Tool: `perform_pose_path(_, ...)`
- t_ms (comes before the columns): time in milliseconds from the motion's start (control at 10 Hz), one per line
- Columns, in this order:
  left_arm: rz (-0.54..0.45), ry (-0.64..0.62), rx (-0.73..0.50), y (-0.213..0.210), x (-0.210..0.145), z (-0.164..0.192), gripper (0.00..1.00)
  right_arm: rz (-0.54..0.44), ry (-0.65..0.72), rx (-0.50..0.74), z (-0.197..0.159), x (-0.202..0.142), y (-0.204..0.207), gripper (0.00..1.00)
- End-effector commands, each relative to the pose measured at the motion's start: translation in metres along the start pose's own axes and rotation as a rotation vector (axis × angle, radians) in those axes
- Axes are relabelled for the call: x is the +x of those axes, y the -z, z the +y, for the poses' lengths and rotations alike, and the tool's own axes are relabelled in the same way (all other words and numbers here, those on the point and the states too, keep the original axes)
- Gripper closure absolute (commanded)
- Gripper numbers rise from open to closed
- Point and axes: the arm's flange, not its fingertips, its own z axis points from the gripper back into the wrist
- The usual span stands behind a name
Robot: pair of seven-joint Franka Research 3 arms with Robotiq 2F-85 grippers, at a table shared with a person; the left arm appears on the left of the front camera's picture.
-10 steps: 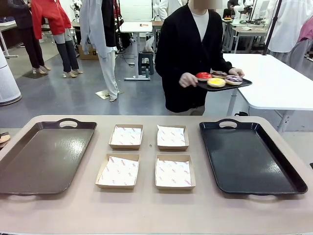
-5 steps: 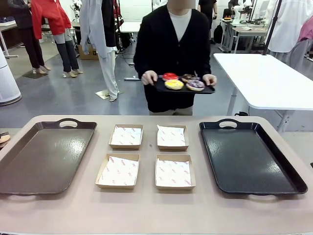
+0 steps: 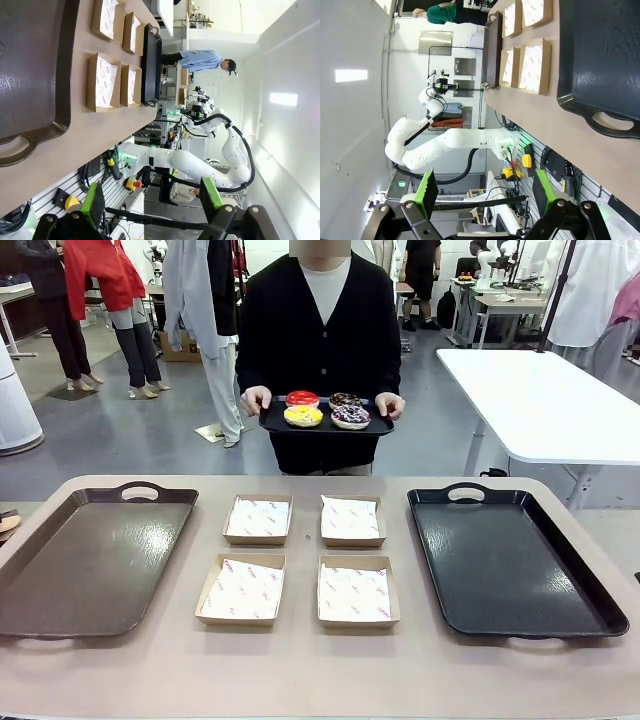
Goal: Individually package the donuts and arrange them on the tray.
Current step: Pick up one Paper togo box.
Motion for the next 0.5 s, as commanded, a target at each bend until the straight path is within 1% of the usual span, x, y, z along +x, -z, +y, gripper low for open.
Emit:
perform_pose_path(0,0.000,-0.008,-0.005,0.0004,-0.0001,-0.0008,0.00,-0.005,-0.003,0.003,0.0004,-0.0016,-0.0005,0.00)
perform_pose_path(400,0.000,-0.008,-0.005,0.0004,-0.0001,-0.0008,0.00,-0.005,-0.003,0.003,0.0004,-0.0016,-0.0005,0.00)
